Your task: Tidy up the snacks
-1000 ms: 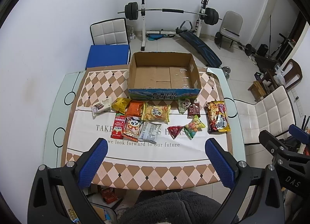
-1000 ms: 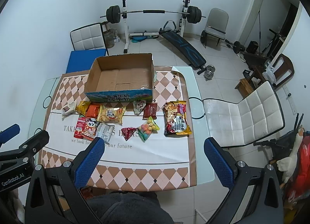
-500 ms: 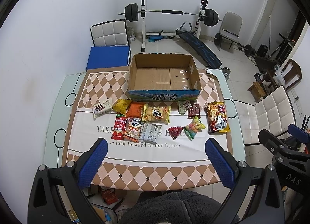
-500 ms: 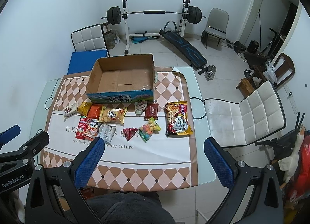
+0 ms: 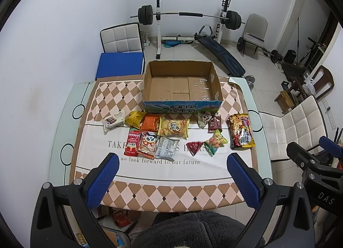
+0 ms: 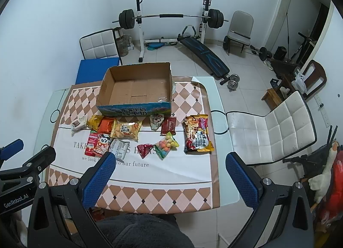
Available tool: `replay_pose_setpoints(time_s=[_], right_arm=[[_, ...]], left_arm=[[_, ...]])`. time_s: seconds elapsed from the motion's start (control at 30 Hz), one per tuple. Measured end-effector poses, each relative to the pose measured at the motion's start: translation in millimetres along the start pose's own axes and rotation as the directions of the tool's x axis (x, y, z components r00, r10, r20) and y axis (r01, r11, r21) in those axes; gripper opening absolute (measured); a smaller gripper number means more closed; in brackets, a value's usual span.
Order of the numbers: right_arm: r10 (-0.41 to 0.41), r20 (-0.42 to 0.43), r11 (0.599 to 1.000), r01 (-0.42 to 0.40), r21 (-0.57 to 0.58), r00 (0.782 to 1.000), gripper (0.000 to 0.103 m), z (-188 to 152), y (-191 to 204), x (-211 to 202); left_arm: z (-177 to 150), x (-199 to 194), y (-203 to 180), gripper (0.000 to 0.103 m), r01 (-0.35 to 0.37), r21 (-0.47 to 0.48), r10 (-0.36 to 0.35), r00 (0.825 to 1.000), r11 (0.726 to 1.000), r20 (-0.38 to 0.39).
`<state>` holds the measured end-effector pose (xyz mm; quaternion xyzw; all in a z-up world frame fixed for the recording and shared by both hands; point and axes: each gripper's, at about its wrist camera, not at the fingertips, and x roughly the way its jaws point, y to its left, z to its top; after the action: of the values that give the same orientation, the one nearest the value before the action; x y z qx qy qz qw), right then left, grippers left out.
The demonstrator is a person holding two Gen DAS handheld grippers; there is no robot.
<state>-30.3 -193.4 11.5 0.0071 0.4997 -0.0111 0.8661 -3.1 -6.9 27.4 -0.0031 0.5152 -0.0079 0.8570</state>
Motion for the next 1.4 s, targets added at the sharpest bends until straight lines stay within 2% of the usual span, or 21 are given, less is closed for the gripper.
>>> replay_pose_setpoints(time_s=[1.4], right_arm=[[0.011, 0.003, 1.0, -0.011, 0.014, 1.0, 0.103, 5.1, 2.2, -0.8]], left_arm=[[3.3, -0.5, -0.8, 0.103, -0.001, -0.006, 0.001, 1.0, 1.0, 0.012]])
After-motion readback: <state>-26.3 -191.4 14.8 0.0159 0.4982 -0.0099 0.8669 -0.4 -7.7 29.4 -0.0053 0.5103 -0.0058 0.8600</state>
